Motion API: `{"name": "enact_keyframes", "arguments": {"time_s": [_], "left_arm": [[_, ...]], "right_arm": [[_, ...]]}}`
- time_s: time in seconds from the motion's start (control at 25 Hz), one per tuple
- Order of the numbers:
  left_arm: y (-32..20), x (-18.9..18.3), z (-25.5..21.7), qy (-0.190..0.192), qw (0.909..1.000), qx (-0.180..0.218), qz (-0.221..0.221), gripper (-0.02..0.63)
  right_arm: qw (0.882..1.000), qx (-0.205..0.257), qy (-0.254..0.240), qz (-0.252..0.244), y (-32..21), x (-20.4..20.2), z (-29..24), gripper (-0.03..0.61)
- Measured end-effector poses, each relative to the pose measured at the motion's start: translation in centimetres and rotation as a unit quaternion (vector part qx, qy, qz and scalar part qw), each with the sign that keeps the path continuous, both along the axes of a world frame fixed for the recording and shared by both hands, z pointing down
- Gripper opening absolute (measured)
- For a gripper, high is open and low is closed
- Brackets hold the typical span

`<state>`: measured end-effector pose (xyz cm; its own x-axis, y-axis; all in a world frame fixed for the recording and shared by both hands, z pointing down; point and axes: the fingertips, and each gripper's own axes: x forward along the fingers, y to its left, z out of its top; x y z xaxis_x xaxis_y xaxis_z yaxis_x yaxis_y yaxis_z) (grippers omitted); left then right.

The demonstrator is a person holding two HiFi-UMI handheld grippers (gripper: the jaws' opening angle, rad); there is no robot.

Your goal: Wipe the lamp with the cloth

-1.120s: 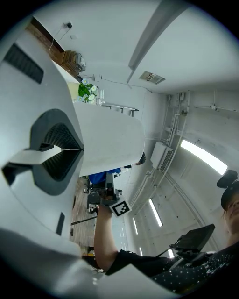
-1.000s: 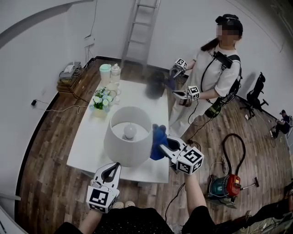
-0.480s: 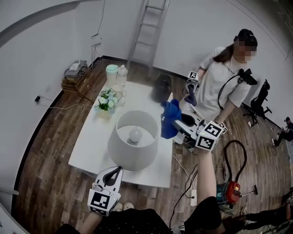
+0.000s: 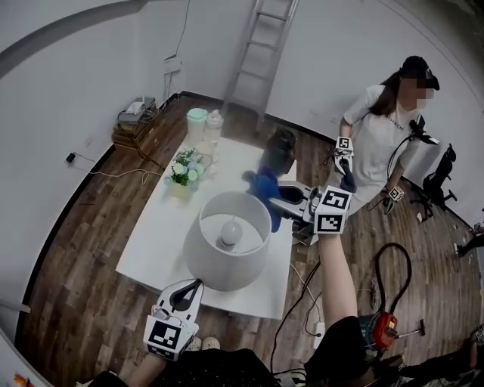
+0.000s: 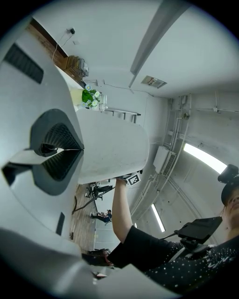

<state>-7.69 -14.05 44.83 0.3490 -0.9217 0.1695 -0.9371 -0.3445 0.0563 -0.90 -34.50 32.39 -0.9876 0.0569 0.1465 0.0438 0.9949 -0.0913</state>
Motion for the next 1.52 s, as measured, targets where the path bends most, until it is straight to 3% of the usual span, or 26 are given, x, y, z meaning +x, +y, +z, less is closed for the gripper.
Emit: {"name": "enact_keyframes", "arguments": {"time_s": [0.12,0.24,0.32,0.48,0.6,0.72,0.8,0.92,1.08,1.24,1.36,1.52], "left_arm": [[-0.1,-0.1,0.2,0.003,1.0000,-0.006,-0.004,0.011],[-0.2,-0.1,0.3,-0.002,0.9999,-0.009,-0.008,0.011],[-0.1,-0.2,0.5,-0.001,0.9999,-0.010,-0.011,0.011],[0.2,-0.6,0.9,-0.004,0.9997,-0.017,-0.015,0.011],[0.2,-0.8,1.1,-0.002,0.9996,-0.020,-0.019,0.011],[0.2,-0.9,0.9,0.001,0.9997,-0.015,-0.022,0.011],[0.2,-0.9,0.7,-0.001,0.9997,-0.012,-0.023,0.011],[0.4,-1.2,0.5,-0.005,0.9995,-0.011,-0.028,0.011],[0.5,-1.7,0.2,-0.006,0.9994,-0.006,-0.033,0.011],[0.5,-1.9,-0.2,-0.011,0.9992,-0.005,-0.038,0.011],[0.6,-2.2,-0.2,-0.014,0.9988,-0.008,-0.046,0.011],[0.9,-2.4,-0.1,-0.007,0.9982,-0.015,-0.057,0.011]], "right_arm": [[0.999,-0.031,0.003,0.016,-0.8,0.2,2.5,0.106],[0.997,-0.048,0.049,0.046,-1.8,0.9,6.7,0.106],[0.992,-0.066,0.080,0.069,-2.4,1.6,9.9,0.106],[0.983,-0.113,0.095,0.111,-3.4,2.9,14.2,0.104],[0.983,-0.090,0.101,0.128,-4.3,2.9,14.3,0.106],[0.988,-0.075,0.046,0.124,-6.0,2.3,9.4,0.106],[0.993,-0.064,-0.001,0.100,-6.8,1.4,4.7,0.106],[0.998,-0.044,-0.041,0.014,-5.9,-0.9,-2.1,0.106],[0.993,-0.047,-0.021,-0.111,-3.6,-4.8,-6.8,0.104],[0.977,-0.068,0.043,-0.197,-2.0,-8.5,-6.2,0.106],[0.959,-0.089,0.088,-0.256,-0.7,-10.3,-3.6,0.106],[0.938,-0.077,0.108,-0.320,1.1,-11.5,0.4,0.104]]}}
